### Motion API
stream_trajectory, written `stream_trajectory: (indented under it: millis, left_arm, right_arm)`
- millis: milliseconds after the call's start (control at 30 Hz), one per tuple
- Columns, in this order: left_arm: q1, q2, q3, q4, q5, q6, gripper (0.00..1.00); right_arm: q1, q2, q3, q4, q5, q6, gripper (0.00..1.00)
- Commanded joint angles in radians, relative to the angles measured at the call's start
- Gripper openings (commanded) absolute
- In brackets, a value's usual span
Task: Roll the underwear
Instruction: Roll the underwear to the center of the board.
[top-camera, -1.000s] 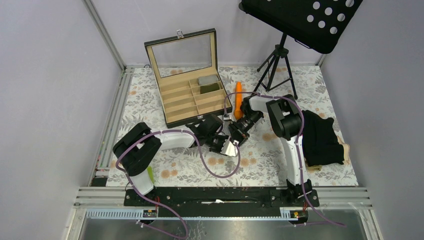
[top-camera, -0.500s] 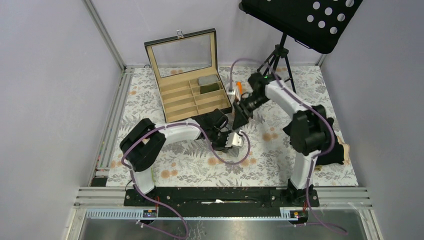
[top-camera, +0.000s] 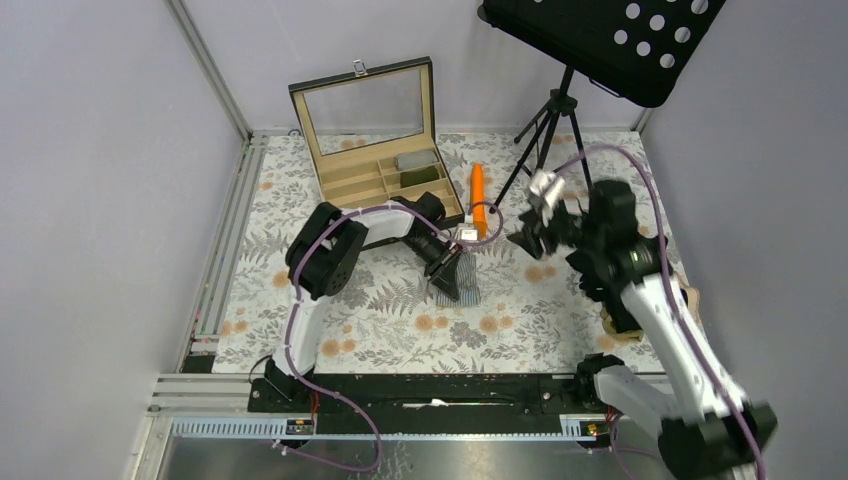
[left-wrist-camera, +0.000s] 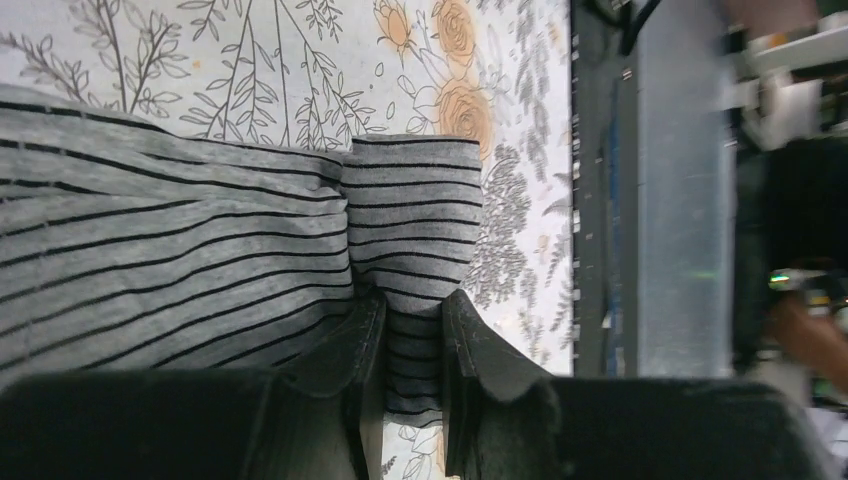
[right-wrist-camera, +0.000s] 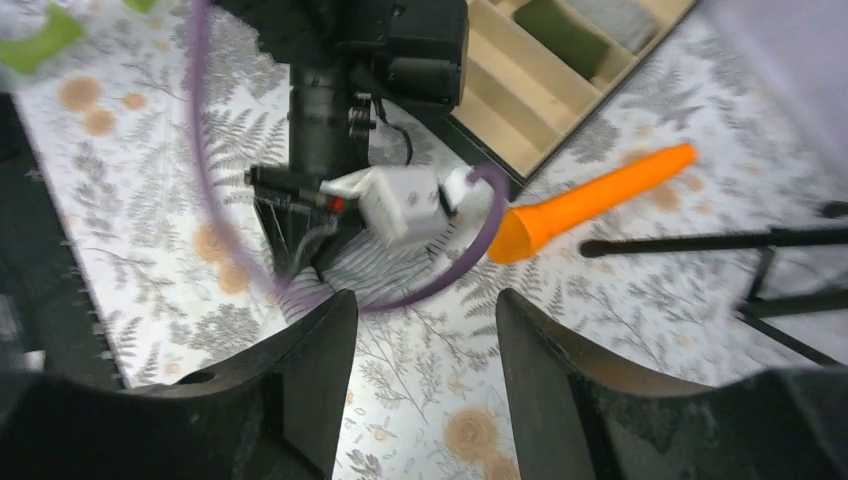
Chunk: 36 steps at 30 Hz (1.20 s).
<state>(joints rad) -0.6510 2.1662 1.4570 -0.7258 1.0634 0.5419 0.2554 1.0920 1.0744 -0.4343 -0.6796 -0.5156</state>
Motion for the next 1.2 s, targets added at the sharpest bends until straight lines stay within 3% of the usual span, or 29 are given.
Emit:
stream_trajectory:
  millis: [0, 133, 200, 400, 533, 733, 1000, 1167]
  left_arm:
    - [0.019, 0.131, 0.063, -0.156, 0.119, -0.016, 0.0]
    - [0.042, 0.153, 0.062, -0.146, 0.118, -0.024, 0.0]
    - [0.048, 0.168, 0.061, -0.143, 0.119, -0.032, 0.01]
    - [0.059, 0.222, 0.071, -0.143, 0.121, -0.054, 0.05]
    - [0.059, 0.221, 0.061, -0.139, 0.111, -0.05, 0.06]
    - [0.059, 0.222, 0.059, -0.135, 0.081, -0.045, 0.07]
    - [0.059, 0.223, 0.074, -0.137, 0.074, -0.054, 0.08]
    - [0.059, 0.226, 0.077, -0.141, 0.073, -0.059, 0.1]
  right_arm:
    - [0.006, -0.256, -0.264, 0.184, 0.129, -0.086, 0.52]
    - [0.011, -0.28, -0.323, -0.097, 0.031, -0.247, 0.42]
    - [0.033, -0.265, -0.35, -0.13, 0.024, -0.263, 0.42]
    - [0.28, -0.208, -0.473, 0.115, 0.166, -0.266, 0.59]
    - [0.419, -0.066, -0.466, 0.223, 0.206, -0.327, 0.63]
    - [0.464, 0.072, -0.488, 0.301, 0.19, -0.508, 0.67]
    - [0.487, 0.198, -0.48, 0.459, 0.215, -0.513, 0.7]
    - [0.492, 0.269, -0.492, 0.472, 0.207, -0.563, 0.7]
